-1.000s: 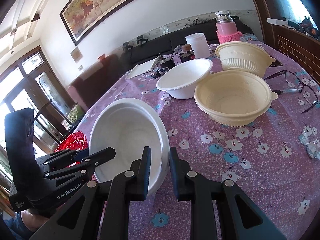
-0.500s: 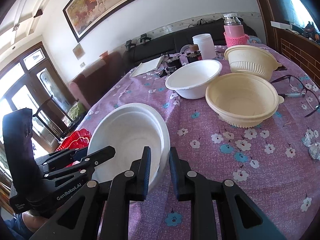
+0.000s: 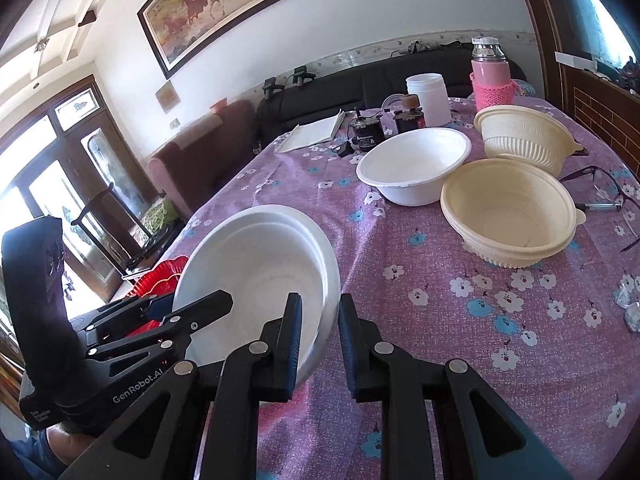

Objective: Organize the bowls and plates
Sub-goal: 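Carry the white plate with the right tool over the red plate stack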

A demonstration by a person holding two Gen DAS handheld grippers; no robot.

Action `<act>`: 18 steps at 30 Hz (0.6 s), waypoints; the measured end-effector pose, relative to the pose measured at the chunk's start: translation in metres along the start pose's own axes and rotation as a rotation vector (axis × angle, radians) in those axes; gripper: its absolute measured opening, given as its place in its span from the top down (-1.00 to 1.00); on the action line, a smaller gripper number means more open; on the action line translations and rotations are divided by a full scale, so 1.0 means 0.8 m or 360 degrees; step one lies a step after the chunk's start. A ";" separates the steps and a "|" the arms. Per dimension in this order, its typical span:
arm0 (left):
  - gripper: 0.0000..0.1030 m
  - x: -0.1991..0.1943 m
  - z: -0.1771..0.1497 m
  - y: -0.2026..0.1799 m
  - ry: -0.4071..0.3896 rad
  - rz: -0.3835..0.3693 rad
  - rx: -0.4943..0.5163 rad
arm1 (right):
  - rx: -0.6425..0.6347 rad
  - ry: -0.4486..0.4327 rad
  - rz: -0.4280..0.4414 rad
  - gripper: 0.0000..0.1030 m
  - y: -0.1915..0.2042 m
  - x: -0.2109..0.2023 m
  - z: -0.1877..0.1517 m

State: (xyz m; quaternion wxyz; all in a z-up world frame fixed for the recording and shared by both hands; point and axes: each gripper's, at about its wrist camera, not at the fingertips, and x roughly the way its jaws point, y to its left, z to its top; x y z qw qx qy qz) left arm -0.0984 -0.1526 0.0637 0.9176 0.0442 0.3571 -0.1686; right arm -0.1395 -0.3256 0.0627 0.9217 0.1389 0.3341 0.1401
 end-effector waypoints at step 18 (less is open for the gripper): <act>0.45 -0.038 -0.010 0.063 -0.0063 0.0058 -0.0153 | -0.0127 0.0030 0.0113 0.60 0.064 0.018 0.013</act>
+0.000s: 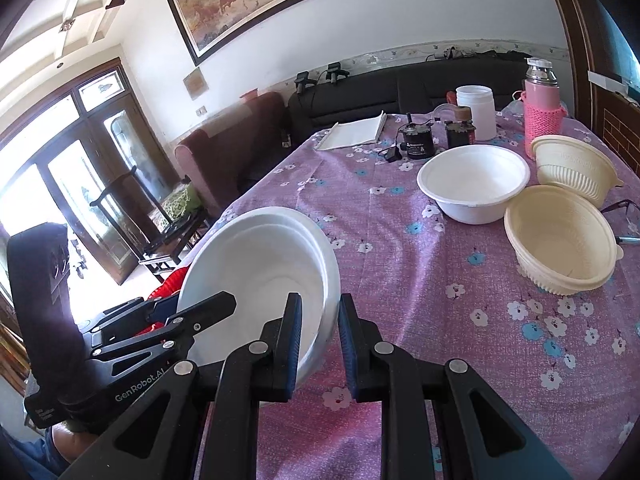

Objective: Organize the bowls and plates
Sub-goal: 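Carry the white plate with the right tool over the red plate stack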

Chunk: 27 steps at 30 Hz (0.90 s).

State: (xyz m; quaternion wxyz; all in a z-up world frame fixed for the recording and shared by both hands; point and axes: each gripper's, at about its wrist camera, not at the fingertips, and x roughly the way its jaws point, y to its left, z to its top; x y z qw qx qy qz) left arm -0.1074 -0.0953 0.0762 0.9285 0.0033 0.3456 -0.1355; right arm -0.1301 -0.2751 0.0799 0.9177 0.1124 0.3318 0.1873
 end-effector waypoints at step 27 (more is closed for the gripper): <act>0.34 -0.038 -0.055 0.147 0.0065 0.0279 -0.0292 | -0.0176 0.0343 0.0297 0.60 0.122 0.114 -0.015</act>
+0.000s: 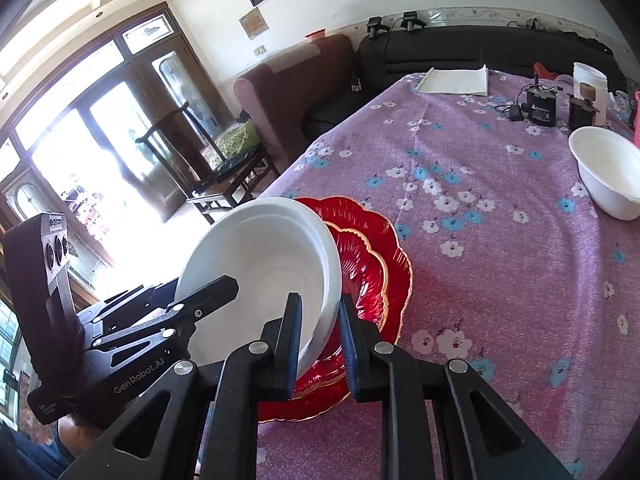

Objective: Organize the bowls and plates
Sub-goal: 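Carry the white plate with the right tool over the red plate stack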

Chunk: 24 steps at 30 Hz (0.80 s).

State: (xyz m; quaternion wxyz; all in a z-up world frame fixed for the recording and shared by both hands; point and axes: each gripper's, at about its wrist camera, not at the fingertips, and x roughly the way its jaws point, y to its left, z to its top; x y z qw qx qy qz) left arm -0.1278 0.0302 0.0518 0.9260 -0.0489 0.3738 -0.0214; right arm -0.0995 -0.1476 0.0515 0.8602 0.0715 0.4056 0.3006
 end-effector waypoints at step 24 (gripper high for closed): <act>0.34 0.030 -0.004 0.011 0.0078 -0.0010 -0.0034 | 0.0052 0.0091 -0.0025 0.57 -0.007 0.028 -0.006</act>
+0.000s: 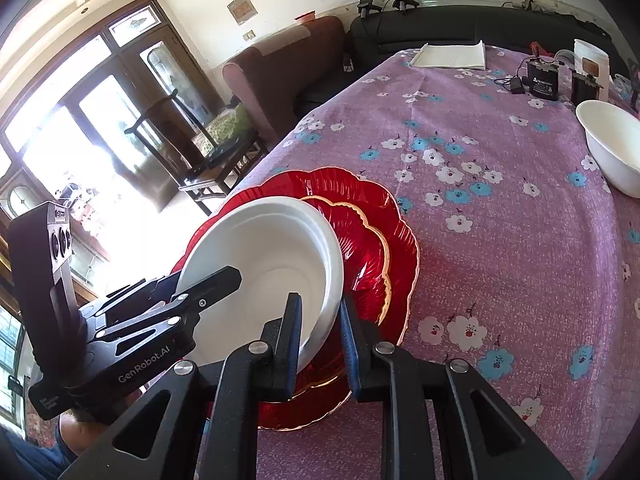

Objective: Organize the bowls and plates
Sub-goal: 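Carry the white plate with the right tool over the red plate stack, then lower the white plate onto the red stack with the right tool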

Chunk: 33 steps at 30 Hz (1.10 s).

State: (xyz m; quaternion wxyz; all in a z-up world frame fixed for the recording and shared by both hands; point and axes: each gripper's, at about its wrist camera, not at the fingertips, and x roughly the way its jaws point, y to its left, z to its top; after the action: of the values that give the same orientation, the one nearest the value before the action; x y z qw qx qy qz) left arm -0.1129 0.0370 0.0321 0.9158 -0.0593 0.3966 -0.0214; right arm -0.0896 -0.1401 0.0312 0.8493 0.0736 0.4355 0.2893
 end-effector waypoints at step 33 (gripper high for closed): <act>0.30 0.011 0.005 0.002 0.0013 0.0025 0.0004 | -0.0046 -0.0001 -0.0064 0.56 0.001 0.011 0.004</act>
State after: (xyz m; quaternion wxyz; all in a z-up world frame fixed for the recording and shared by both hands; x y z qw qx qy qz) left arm -0.1036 0.0379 0.0282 0.9144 -0.0550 0.4007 -0.0150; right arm -0.0832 -0.1340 0.0276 0.8560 0.0527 0.4326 0.2783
